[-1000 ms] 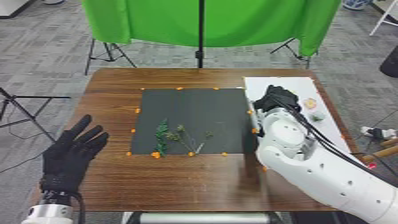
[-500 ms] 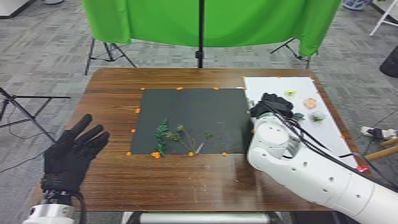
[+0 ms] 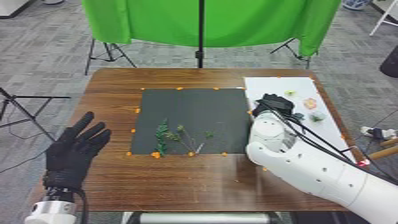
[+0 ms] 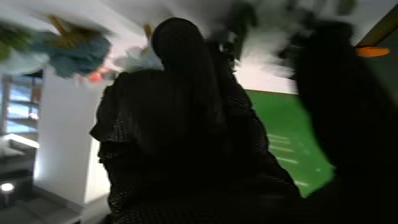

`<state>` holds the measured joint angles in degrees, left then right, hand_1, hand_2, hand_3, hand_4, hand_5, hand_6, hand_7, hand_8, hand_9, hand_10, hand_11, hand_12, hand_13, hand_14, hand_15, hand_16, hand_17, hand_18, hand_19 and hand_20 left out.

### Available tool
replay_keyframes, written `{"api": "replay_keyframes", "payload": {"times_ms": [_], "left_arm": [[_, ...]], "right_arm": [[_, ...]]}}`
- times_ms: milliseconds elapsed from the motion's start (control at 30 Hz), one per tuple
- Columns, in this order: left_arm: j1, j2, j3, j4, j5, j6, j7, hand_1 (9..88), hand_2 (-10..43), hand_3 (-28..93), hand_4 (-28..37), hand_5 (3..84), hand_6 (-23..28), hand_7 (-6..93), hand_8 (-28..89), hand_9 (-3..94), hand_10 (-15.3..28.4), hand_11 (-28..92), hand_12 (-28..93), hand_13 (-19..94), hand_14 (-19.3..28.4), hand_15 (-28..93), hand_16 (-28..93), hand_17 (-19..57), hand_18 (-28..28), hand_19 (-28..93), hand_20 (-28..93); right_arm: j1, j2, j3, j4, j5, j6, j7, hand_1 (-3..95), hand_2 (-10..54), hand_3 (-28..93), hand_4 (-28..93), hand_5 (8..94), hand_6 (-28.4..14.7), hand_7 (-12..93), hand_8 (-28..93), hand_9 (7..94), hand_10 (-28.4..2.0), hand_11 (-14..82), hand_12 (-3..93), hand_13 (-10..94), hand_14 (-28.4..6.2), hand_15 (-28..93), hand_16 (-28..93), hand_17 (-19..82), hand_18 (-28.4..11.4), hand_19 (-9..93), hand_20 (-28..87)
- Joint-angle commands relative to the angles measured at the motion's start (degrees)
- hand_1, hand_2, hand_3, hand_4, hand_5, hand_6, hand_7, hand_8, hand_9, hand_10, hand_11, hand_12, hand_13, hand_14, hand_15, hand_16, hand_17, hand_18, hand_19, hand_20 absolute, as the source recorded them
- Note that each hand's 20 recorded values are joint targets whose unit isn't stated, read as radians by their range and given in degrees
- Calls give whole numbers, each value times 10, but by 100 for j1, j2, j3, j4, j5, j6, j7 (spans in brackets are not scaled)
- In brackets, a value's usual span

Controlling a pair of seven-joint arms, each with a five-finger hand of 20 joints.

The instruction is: Arrange flowers

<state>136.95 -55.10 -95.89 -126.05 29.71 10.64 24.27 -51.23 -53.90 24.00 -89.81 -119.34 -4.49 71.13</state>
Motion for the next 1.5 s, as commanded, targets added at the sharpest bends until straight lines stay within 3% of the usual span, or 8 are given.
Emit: {"api": "replay_keyframes", "payload": {"times_ms": [33, 133, 433, 600, 800, 867, 1133, 1500], "left_arm": [[65, 128, 59, 39, -130, 59, 101, 214, 57, 783, -283, 370, 77, 110, -98, 352, 199, 206, 100, 235, 276, 462, -83, -96, 278, 556, 72], [106, 204, 74, 39, -194, 101, 198, 213, 57, 784, -283, 371, 77, 109, -97, 352, 199, 206, 101, 235, 276, 462, -83, -96, 278, 556, 72], [146, 157, 15, 27, -151, 72, 109, 213, 58, 784, -283, 371, 78, 108, -97, 352, 199, 206, 100, 235, 276, 463, -83, -97, 277, 556, 71], [287, 260, -84, -30, -182, 135, 190, 214, 58, 782, -283, 371, 78, 108, -96, 352, 199, 207, 101, 239, 279, 475, -82, -88, 282, 580, 89], [277, 167, -136, -47, -82, 102, 59, 214, 58, 783, -283, 371, 78, 109, -96, 351, 200, 205, 100, 238, 280, 477, -86, -88, 282, 572, 88], [292, 166, -133, -54, -89, 111, 92, 214, 58, 782, -283, 371, 78, 109, -96, 351, 200, 204, 100, 238, 280, 476, -86, -89, 283, 571, 88], [262, 94, -135, -56, -20, 74, 24, 214, 59, 782, -283, 371, 77, 110, -97, 352, 200, 206, 101, 237, 279, 474, -86, -91, 281, 567, 87], [285, -10, -192, -60, 39, 48, -75, 216, 58, 787, -283, 371, 78, 109, -97, 352, 200, 208, 100, 237, 279, 475, -85, -92, 281, 566, 87]], "right_arm": [[-241, 33, -408, 177, -205, 293, -244, 557, -95, 646, -282, 849, -30, 223, 51, 872, -104, 401, 257, 804, -76, 748, 182, 379, -258, 932, 343], [-257, 117, -418, 146, -369, 622, -310, 583, -95, 651, -283, 875, -23, 229, 59, 900, -95, 394, 266, 826, -66, 744, 188, 393, -248, 932, 366], [-249, 427, -188, -450, -748, 1383, -324, 575, -95, 699, -283, 906, -25, 219, 72, 931, -94, 386, 264, 853, -62, 736, 196, 414, -242, 932, 412], [-524, 514, 150, -1240, -934, 1146, -468, 572, -95, 712, -283, 912, -29, 218, 78, 935, -100, 394, 263, 855, -65, 739, 200, 416, -246, 932, 427], [-910, 312, 532, -1849, -728, 697, -513, 576, -95, 718, -283, 915, -37, 214, 88, 937, -106, 401, 258, 855, -70, 746, 204, 416, -252, 932, 446], [-1039, 166, 597, -1968, -644, 499, -538, 577, -95, 719, -283, 914, -39, 212, 91, 937, -107, 400, 259, 854, -71, 748, 204, 415, -254, 932, 449], [-1300, -350, 405, -1804, -624, 84, -425, 577, -95, 718, -283, 912, -40, 208, 103, 933, -109, 405, 265, 851, -75, 753, 205, 414, -259, 932, 458], [-1473, -410, 360, -1880, -660, -60, -454, 560, -95, 676, -283, 894, -31, 212, 90, 906, -110, 456, 236, 837, -76, 752, 202, 404, -253, 932, 437]]}}
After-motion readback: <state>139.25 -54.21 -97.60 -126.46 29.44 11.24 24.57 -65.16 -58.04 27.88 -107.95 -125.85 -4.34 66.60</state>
